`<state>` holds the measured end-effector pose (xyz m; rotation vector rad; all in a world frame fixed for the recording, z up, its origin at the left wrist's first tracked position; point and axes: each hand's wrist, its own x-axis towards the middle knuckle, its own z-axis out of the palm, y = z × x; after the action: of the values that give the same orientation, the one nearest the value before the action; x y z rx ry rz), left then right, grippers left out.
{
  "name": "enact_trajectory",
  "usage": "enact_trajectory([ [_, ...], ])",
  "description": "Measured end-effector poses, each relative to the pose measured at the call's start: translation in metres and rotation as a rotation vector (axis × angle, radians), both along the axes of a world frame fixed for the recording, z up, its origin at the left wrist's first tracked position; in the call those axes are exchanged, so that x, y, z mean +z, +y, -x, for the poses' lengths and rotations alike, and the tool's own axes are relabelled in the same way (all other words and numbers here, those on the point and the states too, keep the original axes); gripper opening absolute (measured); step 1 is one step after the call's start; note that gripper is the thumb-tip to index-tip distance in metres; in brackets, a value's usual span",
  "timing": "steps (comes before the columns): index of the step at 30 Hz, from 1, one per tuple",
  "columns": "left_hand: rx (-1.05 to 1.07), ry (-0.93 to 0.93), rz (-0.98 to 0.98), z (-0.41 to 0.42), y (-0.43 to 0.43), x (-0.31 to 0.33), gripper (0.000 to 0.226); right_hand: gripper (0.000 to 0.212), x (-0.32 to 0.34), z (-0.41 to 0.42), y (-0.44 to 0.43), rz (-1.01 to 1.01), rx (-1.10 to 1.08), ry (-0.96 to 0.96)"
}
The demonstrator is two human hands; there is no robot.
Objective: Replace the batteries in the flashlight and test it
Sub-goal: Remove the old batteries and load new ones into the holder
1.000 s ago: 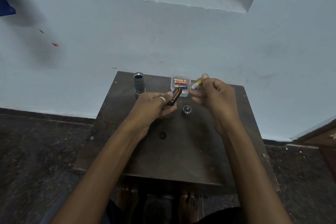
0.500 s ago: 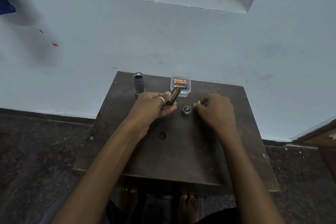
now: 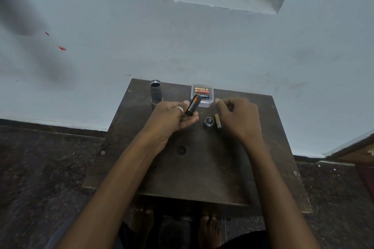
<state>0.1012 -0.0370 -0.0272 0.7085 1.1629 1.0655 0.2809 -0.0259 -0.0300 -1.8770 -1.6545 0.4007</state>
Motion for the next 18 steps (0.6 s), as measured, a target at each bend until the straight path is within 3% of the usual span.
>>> enact_trajectory([
  [2, -0.022, -0.001, -0.009, 0.000, 0.000, 0.000, 0.026, 0.019, 0.006, 0.004, -0.002, -0.022, 0.123, 0.172],
  [4, -0.046, -0.010, -0.016, 0.000, -0.001, 0.001, 0.028, 0.036, 0.007, 0.008, -0.004, 0.057, 0.269, 0.295],
  [7, -0.074, -0.021, 0.001, 0.001, -0.001, 0.001, 0.029, 0.056, 0.006, 0.013, -0.005, 0.068, 0.378, 0.309],
  [18, -0.137, -0.012, -0.029, -0.004, -0.006, 0.009, 0.031, 0.056, 0.004, 0.022, -0.007, -0.113, 0.357, 0.276],
])
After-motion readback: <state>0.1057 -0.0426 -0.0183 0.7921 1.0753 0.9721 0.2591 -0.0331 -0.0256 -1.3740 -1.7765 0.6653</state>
